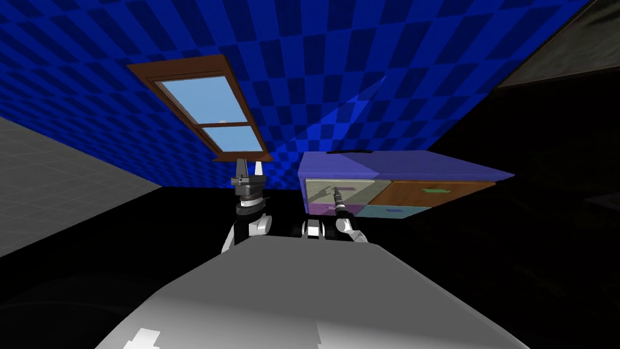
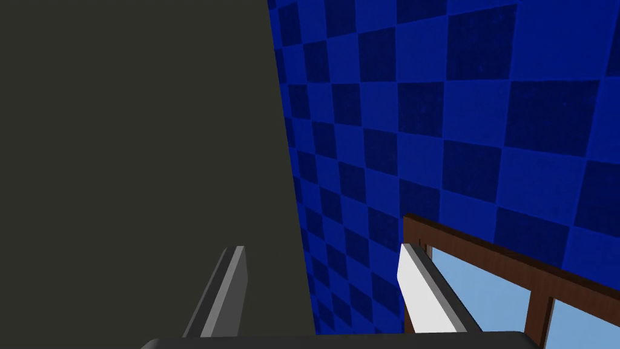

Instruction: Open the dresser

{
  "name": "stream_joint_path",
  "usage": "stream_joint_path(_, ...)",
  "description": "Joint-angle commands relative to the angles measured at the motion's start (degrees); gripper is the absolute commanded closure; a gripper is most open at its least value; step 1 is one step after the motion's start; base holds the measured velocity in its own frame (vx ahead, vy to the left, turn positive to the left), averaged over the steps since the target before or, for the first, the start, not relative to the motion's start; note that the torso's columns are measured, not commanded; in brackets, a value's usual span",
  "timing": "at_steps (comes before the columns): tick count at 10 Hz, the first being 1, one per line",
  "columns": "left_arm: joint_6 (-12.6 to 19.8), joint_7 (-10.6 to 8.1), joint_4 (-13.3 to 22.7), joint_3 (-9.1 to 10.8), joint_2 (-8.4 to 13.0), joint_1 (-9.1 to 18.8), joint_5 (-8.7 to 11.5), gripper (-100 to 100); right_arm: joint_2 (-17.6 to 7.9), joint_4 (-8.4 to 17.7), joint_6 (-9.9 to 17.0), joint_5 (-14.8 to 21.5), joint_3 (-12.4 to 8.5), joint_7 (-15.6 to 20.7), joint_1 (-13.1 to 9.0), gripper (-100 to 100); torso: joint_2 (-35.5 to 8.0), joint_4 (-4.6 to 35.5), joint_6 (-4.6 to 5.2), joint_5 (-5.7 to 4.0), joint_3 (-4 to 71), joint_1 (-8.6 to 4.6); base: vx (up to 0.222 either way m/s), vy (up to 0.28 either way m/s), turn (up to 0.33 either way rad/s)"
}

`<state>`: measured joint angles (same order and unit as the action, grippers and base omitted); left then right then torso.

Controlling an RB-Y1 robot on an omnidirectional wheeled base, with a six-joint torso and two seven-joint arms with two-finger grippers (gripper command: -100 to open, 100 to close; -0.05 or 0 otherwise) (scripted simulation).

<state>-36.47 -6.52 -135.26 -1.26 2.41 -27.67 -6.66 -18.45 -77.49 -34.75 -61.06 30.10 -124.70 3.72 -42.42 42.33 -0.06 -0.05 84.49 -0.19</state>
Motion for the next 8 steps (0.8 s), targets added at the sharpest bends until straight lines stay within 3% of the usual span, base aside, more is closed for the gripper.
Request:
stream_joint_path(1,0.0,0.00,0.0,0.01,0.0,0.0,0.0,0,2.5,4.1,-2.8,-1.9,-1.4,2.1,-3.4,-100,0.0,0.0,0.10,-0.02,0.0,-0.04,-0.081,-0.110,0.296)
stream_joint_path(2,0.0,0.00,0.0,0.01,0.0,0.0,0.0,0,2.5,4.8,-2.8,-1.9,-1.4,2.1,-3.4,-100,0.0,0.0,0.03,0.01,0.0,0.08,-0.067,-0.096,0.144)
stream_joint_path(3,0.0,0.00,0.0,0.01,0.0,0.0,0.0,0,4.2,7.0,-4.4,-3.4,-2.5,3.6,-5.7,-100,0.1,0.0,0.10,0.05,0.1,0.20,-0.076,-0.116,0.277)
stream_joint_path(4,0.0,0.00,0.0,0.01,0.0,0.0,0.0,0,4.2,7.7,-4.4,-3.4,-2.5,3.6,-5.7,-100,0.1,0.0,0.03,0.05,0.1,0.18,-0.064,-0.093,0.170)
stream_joint_path(5,0.0,0.00,0.0,0.01,0.0,0.0,0.0,0,5.9,9.7,-6.0,-4.8,-3.5,5.0,-7.9,-100,0.2,-0.1,0.09,0.06,0.1,0.25,-0.083,-0.093,0.291)
stream_joint_path(6,0.0,0.00,0.0,0.00,0.0,0.0,0.0,0,5.9,10.6,-6.0,-4.8,-3.5,5.0,-7.9,-100,0.1,0.0,0.03,0.06,0.1,0.23,-0.057,-0.093,0.152)
stream_joint_path(7,0.0,0.00,0.0,0.01,0.0,0.0,0.0,0,7.5,12.5,-7.6,-6.2,-4.6,6.5,-10.2,-100,0.2,-0.1,0.10,0.05,0.1,0.19,-0.073,-0.117,0.326)
stream_joint_path(8,0.0,0.00,0.0,0.01,0.0,0.0,0.0,0,7.5,13.6,-7.6,-6.2,-4.6,6.5,-10.2,-100,0.1,0.0,0.02,0.03,0.1,0.12,-0.077,-0.095,0.159)
